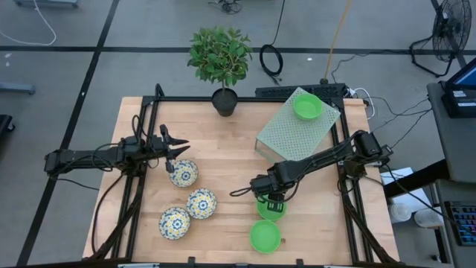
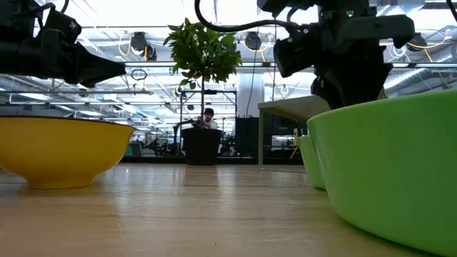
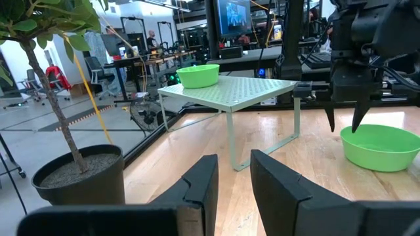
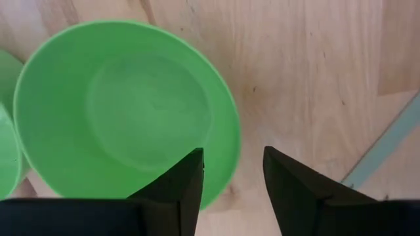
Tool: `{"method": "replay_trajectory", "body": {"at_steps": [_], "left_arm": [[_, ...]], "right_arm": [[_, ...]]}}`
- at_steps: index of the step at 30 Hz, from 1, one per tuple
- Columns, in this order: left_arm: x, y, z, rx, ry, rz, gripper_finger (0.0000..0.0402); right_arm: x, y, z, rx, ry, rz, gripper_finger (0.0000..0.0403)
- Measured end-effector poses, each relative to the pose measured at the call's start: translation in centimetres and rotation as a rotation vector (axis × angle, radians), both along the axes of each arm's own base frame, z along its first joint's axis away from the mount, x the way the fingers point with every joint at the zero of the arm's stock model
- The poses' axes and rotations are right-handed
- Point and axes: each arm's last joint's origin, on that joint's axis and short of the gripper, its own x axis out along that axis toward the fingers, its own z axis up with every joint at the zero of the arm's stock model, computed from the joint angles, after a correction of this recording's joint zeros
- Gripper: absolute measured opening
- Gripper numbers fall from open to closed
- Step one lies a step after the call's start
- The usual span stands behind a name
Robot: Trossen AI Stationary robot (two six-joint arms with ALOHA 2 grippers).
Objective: Pick & Place Mini bowls
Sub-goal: Stack the top green bowl on the green bowl on the shelf
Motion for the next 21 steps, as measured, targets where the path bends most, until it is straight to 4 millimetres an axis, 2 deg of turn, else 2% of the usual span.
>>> {"method": "replay_trajectory", "body": {"at_steps": [6,21], "left_arm": [[0.0,0.0,0.0,0.0,0.0,0.0,0.0093],[0.0,0.0,0.0,0.0,0.0,0.0,0.0093]], "right_arm": [[0.04,0.01,-0.56,0.006,-0.021,0.0,0.0145],[0.42,0.09,-0.55,0.012,-0.061,0.022,0.0144]]}}
